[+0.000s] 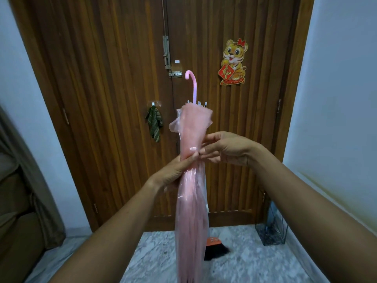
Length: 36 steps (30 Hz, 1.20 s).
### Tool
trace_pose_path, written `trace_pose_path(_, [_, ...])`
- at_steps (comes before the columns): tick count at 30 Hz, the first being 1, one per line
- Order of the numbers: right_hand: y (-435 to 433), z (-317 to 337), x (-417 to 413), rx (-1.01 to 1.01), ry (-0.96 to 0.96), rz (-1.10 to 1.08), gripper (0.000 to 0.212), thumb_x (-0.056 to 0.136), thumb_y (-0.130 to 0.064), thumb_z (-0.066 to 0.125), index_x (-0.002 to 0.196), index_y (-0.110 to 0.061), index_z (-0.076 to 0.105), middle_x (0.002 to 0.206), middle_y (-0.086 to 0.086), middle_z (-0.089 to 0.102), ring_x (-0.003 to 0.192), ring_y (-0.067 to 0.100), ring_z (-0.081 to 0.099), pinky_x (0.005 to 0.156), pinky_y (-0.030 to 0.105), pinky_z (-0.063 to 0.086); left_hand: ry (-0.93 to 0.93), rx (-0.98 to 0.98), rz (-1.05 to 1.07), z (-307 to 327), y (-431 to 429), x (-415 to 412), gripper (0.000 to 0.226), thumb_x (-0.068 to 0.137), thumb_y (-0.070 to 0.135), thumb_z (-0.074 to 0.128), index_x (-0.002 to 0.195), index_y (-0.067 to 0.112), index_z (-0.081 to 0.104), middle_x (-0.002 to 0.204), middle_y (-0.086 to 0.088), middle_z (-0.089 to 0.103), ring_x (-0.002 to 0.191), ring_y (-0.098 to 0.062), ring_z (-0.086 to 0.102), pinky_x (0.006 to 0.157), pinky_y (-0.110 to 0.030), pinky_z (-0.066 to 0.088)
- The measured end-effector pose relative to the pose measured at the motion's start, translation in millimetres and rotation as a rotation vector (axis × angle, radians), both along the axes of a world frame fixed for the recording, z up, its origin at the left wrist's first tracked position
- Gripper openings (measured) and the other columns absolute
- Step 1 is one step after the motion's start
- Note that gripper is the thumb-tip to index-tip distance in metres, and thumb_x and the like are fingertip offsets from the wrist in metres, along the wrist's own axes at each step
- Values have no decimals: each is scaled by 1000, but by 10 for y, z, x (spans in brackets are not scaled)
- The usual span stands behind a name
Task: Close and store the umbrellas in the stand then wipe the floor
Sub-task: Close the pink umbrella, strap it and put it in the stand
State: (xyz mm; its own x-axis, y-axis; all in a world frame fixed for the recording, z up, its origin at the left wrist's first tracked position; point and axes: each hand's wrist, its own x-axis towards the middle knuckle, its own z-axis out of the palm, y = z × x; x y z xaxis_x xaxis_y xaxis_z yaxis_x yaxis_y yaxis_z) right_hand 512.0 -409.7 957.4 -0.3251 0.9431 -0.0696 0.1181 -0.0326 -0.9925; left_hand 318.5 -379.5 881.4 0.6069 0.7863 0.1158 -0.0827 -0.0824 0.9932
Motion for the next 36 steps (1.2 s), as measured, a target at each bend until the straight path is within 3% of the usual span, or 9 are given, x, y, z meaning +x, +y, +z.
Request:
trace_pose_path(2, [7,-41,-2,27,44,-9,35,87,8,67,119,-5,68,107,15,73,99,27,73,86,38,60,-34,-21,49,-13,5,5,65,83,63,59,133,22,59,119,-13,70,111,-29,68,95,-47,55])
trace_pose_path(5, [14,-110,-70,145,-6,-127,32,84,-3,77,114,-1,68,111,21,72,96,33,75,77,36,63,-147,-40,103,5,28,28,47,102,49,40,129,18,64,122,-22,66,107,-34,66,102,-55,49])
trace_pose_path(11, [73,-249,-232,382,-178,-369,33,74,-20,88,96,-2,71,89,13,77,80,24,78,77,43,64,-229,-61,139,39,9,115,48,105,45,35,130,12,61,112,-19,70,97,-30,70,90,-45,57])
trace_pose_path(17, [77,-324,-270,535,-360,-302,28,69,-20,91,84,-6,72,80,4,75,73,17,75,72,36,64,-274,-74,171,49,-6,105,53,105,48,28,131,14,60,120,-21,69,110,-37,67,95,-49,55])
trace_pose_path(23, [70,-341,-294,485,-458,-208,11,83,-14,80,83,-4,76,75,6,76,67,13,74,67,25,59,-253,-51,206,12,28,99,55,104,51,29,129,13,60,120,-19,69,112,-36,67,98,-50,53])
trace_pose_path(26, [58,-311,-224,358,-304,-213,10,90,-10,73,89,0,72,83,12,74,72,20,74,69,30,62,-263,-11,226,-11,65,87,52,105,50,28,134,14,54,117,-19,70,108,-36,68,95,-51,54])
trace_pose_path(29, [27,-270,-124,265,-179,-269,6,93,-8,66,89,-6,69,80,10,70,68,17,67,61,26,56,-336,-31,291,-31,119,8,50,105,48,33,134,13,54,106,-14,72,100,-31,70,91,-48,56])
trace_pose_path(32, [-6,-232,1,274,-138,-385,13,94,-16,65,84,-13,72,75,0,66,62,7,55,54,20,41,-372,-57,348,-59,180,-105,48,105,46,36,134,12,54,93,-8,75,86,-24,73,78,-41,60])
trace_pose_path(36, [-43,-219,3,237,-128,-379,16,90,-31,72,79,-18,73,59,-8,57,51,6,42,47,20,34,-350,-16,344,-56,142,-116,44,104,46,38,128,16,58,96,-7,73,86,-20,73,73,-33,60])
